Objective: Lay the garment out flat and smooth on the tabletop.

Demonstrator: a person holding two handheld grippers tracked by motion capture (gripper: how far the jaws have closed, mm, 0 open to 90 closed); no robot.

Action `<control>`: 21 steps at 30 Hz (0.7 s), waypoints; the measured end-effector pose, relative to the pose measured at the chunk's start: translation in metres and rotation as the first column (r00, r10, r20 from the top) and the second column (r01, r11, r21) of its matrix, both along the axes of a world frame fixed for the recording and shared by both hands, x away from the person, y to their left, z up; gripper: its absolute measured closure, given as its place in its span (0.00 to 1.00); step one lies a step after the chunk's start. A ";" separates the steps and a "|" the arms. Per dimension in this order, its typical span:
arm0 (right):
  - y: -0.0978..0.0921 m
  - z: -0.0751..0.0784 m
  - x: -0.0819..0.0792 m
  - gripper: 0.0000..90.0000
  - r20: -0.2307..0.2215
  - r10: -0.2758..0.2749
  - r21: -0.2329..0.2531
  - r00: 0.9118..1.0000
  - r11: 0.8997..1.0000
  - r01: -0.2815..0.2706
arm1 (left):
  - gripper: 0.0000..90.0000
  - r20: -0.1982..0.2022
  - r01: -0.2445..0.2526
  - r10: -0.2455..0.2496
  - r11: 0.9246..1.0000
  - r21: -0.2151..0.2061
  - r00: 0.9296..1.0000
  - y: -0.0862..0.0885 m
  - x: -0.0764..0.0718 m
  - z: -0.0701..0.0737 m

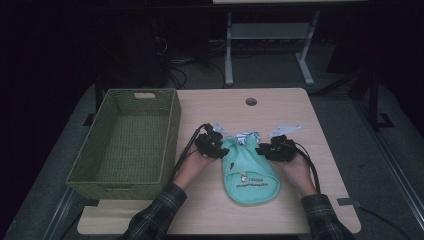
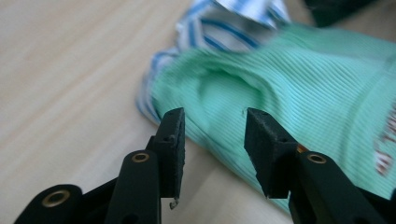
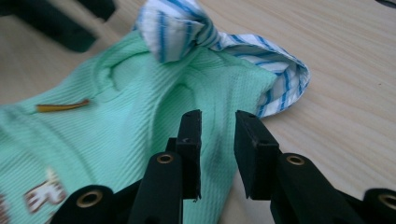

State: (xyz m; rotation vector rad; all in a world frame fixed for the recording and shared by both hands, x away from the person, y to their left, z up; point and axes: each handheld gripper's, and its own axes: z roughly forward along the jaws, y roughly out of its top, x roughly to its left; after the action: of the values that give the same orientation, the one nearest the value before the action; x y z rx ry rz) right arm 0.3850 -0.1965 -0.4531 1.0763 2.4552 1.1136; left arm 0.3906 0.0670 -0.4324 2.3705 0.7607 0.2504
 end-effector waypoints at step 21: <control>0.016 -0.016 0.028 1.00 -0.029 -0.001 -0.055 1.000 0.998 -0.001 | 0.99 -0.060 0.127 -0.124 0.991 0.050 0.990 -0.004 -0.044 -0.021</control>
State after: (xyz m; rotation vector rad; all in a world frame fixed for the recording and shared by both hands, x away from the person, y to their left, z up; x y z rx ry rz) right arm 0.4134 -0.1802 -0.4686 1.0832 2.4926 1.0315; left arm 0.3468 0.0629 -0.4535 2.4747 0.6354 0.1524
